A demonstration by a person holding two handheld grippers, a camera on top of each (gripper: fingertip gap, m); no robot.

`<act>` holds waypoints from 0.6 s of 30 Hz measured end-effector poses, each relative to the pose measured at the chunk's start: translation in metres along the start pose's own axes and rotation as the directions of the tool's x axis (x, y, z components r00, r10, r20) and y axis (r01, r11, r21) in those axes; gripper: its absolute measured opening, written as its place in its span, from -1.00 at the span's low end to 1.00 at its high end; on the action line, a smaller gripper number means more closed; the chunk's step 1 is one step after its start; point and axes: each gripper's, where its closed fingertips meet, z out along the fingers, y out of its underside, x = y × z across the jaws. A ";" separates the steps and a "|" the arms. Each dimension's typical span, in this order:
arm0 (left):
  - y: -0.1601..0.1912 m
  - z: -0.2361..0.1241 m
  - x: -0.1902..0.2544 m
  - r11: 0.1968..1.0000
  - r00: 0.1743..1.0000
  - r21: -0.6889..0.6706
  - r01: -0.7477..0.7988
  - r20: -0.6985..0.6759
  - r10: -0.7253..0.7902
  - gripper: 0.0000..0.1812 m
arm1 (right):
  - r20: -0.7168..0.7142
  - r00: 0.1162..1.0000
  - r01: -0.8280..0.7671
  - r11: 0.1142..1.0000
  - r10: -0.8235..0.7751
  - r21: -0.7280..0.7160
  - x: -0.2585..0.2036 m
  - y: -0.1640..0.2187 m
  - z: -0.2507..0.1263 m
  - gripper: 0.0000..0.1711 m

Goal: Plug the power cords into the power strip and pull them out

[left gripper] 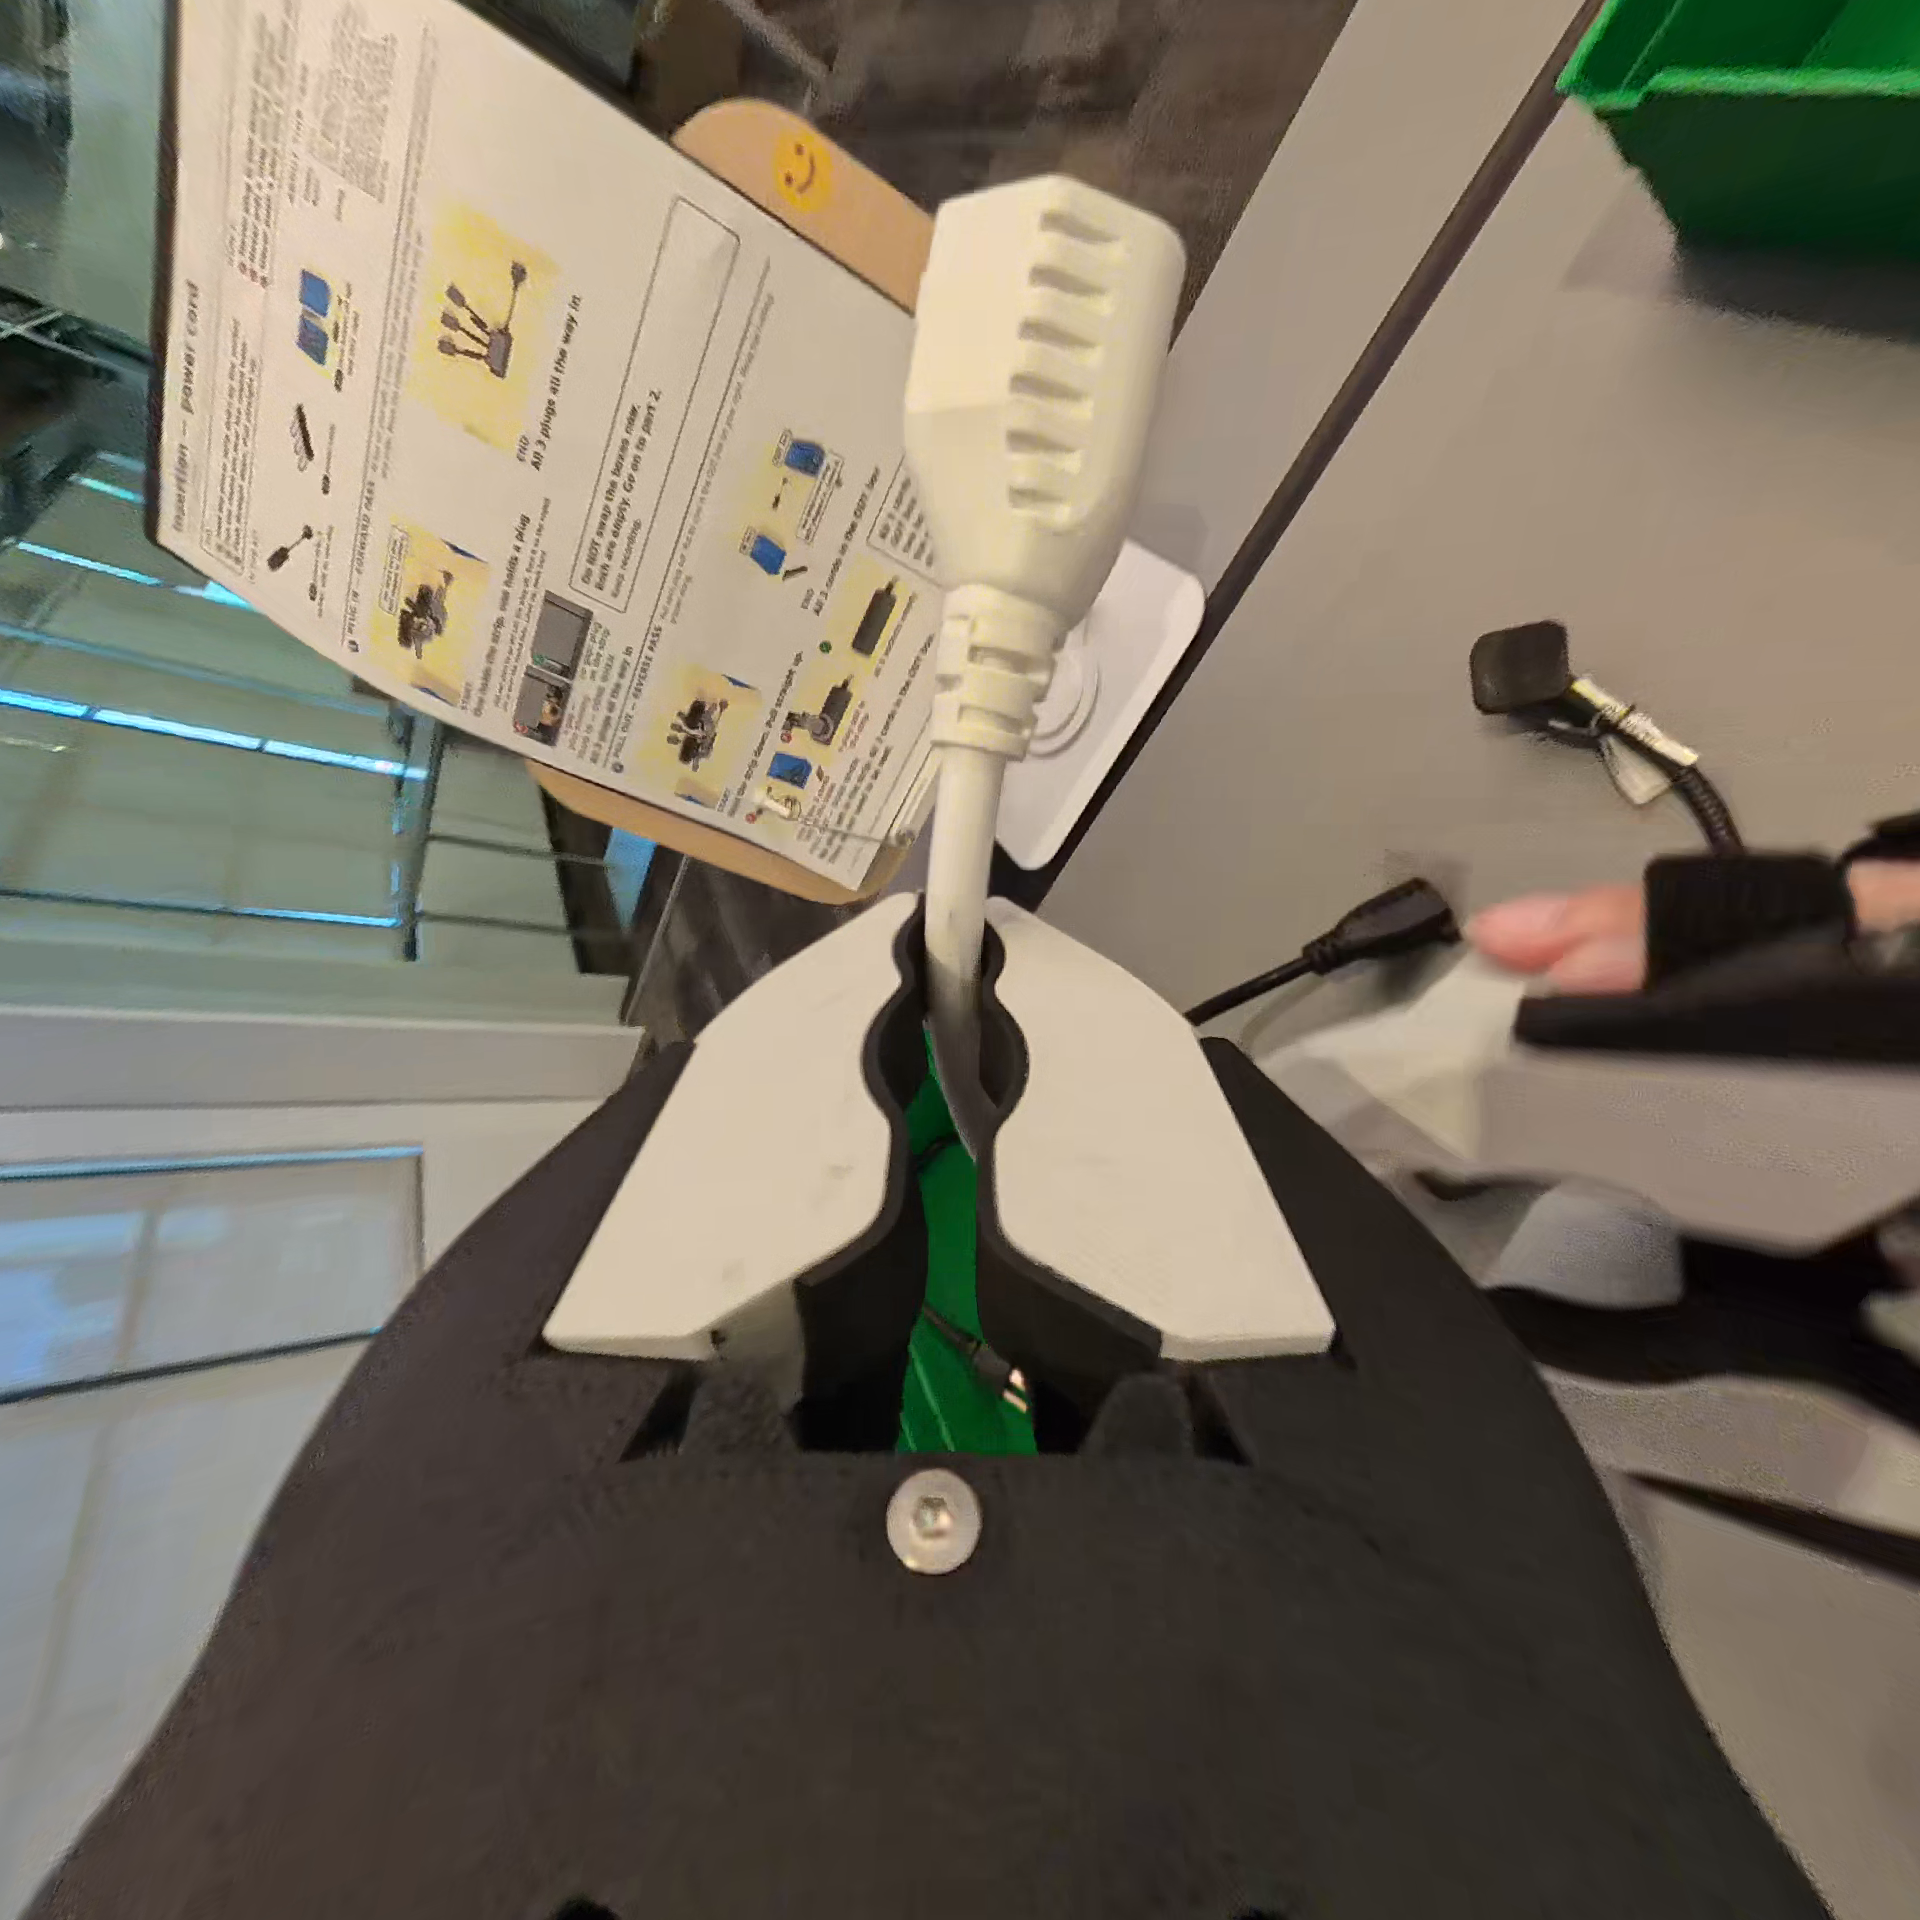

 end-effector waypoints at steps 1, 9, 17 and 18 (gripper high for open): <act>-0.003 0.002 0.006 1.000 1.000 -0.027 -0.012 0.004 0.012 -0.96 | -0.013 1.000 0.027 0.999 -0.028 -0.045 -0.003 0.004 0.002 -0.48; -0.022 0.009 0.014 1.000 0.999 0.001 -0.003 -0.036 0.003 -0.80 | 0.055 0.986 -0.145 0.975 0.156 -0.166 0.010 0.025 0.000 -0.87; -0.012 -0.066 -0.036 0.613 0.802 0.522 0.594 -0.443 -0.400 -0.35 | 0.394 0.718 -0.640 0.766 0.573 0.053 0.060 -0.006 -0.033 -0.87; -0.001 -0.067 -0.027 0.526 0.726 0.510 0.680 -0.567 -0.389 -0.35 | 0.467 0.646 -0.713 0.695 0.603 0.089 0.068 -0.017 -0.043 -0.86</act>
